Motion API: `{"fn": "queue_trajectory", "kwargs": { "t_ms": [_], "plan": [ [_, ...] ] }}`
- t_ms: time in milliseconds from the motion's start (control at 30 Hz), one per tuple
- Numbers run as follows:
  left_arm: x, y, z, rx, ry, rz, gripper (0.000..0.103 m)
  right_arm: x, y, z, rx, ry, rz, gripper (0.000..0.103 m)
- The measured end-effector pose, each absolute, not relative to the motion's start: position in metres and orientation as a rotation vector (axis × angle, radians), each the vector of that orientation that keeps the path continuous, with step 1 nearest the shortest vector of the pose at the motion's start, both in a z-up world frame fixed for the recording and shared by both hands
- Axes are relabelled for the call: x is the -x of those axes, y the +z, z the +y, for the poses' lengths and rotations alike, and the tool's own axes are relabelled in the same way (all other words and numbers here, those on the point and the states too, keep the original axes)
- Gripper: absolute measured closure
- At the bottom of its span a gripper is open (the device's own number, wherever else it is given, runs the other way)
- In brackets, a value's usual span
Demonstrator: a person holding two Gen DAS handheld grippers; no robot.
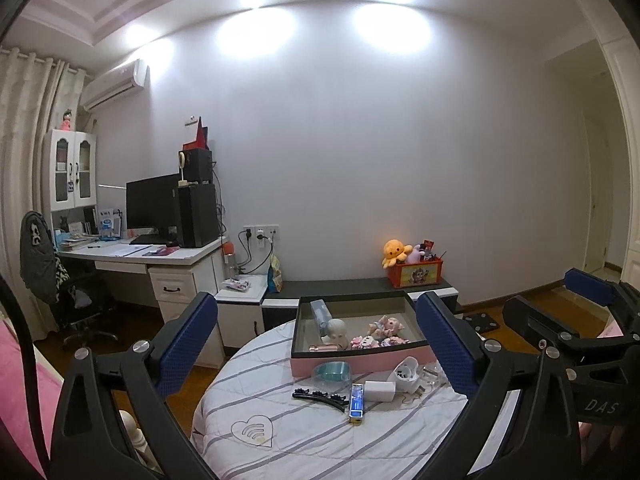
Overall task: Organize rigid objects
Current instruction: 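Withdraw both tools from the box back above the bed, then grasp the blue printed tube with the left tool while the right tool grasps the clear glass bottle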
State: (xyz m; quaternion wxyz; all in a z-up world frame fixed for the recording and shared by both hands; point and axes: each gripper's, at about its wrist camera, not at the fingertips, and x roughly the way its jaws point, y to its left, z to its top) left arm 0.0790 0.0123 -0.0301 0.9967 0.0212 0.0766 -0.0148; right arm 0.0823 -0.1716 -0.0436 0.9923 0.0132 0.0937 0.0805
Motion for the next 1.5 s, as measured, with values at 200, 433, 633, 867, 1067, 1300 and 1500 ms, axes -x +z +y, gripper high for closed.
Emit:
{"fn": "queue_trajectory", "kwargs": {
  "t_ms": [200, 433, 633, 867, 1067, 1300, 1500],
  "plan": [
    [-0.081, -0.034, 0.009, -0.051, -0.028, 0.163, 0.002, -0.083, -0.045, -0.173, -0.03, 0.162, 0.203, 0.0],
    [-0.083, -0.034, 0.009, -0.051, -0.03, 0.161, 0.0, -0.085, -0.044, -0.173, -0.034, 0.158, 0.207, 0.0],
    [-0.1, -0.037, 0.007, -0.058, -0.055, 0.19, 0.0, -0.091, -0.046, -0.175, -0.037, 0.15, 0.22, 0.0],
    [-0.14, -0.076, 0.005, -0.032, -0.112, 0.336, 0.0, -0.12, -0.071, -0.181, -0.042, 0.141, 0.298, 0.0],
    [-0.187, -0.142, -0.012, -0.033, -0.115, 0.542, 0.0, -0.159, -0.115, -0.195, -0.052, 0.105, 0.428, 0.0],
    [-0.231, -0.208, -0.034, -0.056, -0.114, 0.753, 0.0, -0.199, -0.171, -0.216, -0.038, 0.063, 0.573, 0.0],
    [-0.266, -0.251, -0.035, -0.013, -0.088, 0.941, 0.002, -0.225, -0.202, -0.234, -0.039, 0.04, 0.651, 0.0]
  ]
}}
